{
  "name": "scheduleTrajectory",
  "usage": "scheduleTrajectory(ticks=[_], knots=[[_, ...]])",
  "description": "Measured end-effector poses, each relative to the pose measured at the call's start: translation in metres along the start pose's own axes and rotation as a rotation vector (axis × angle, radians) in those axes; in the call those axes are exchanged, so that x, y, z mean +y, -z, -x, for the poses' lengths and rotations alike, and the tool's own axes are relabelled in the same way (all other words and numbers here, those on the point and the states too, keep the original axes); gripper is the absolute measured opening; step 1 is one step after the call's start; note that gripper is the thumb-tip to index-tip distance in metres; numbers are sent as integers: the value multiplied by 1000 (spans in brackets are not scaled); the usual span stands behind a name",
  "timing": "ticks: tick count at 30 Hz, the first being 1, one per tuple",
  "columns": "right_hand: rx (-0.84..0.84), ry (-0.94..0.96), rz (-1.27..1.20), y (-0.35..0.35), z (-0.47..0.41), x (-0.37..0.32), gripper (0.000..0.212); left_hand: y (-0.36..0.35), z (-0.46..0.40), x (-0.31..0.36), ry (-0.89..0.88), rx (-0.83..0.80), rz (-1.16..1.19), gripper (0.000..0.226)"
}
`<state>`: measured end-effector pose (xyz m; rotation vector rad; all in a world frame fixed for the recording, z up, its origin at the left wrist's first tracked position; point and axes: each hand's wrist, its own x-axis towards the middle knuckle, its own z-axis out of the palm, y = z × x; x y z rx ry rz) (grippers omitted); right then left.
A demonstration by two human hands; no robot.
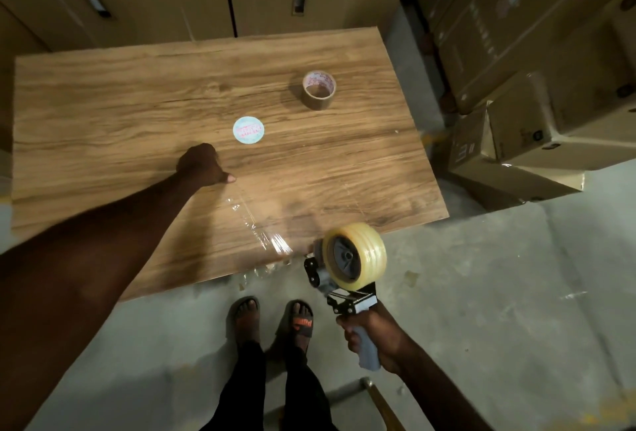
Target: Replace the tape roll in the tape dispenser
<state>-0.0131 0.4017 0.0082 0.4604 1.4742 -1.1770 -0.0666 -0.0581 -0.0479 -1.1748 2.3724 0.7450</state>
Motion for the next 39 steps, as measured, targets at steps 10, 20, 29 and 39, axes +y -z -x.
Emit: scheduleTrajectory(ticks=[10, 20, 29, 39], knots=[[320, 718, 796, -83, -92, -138, 56, -12, 27, -34, -54, 172, 406, 4], [408, 1001, 1240, -164, -164, -144, 48, -48, 106, -166, -305, 366, -76, 20], [273, 854, 1331, -163, -166, -157, 56, -52, 116, -169, -296, 376, -32, 37], [255, 1123, 1448, -159, -125, -190, 99, -20, 110, -130, -476, 334, -36, 51]])
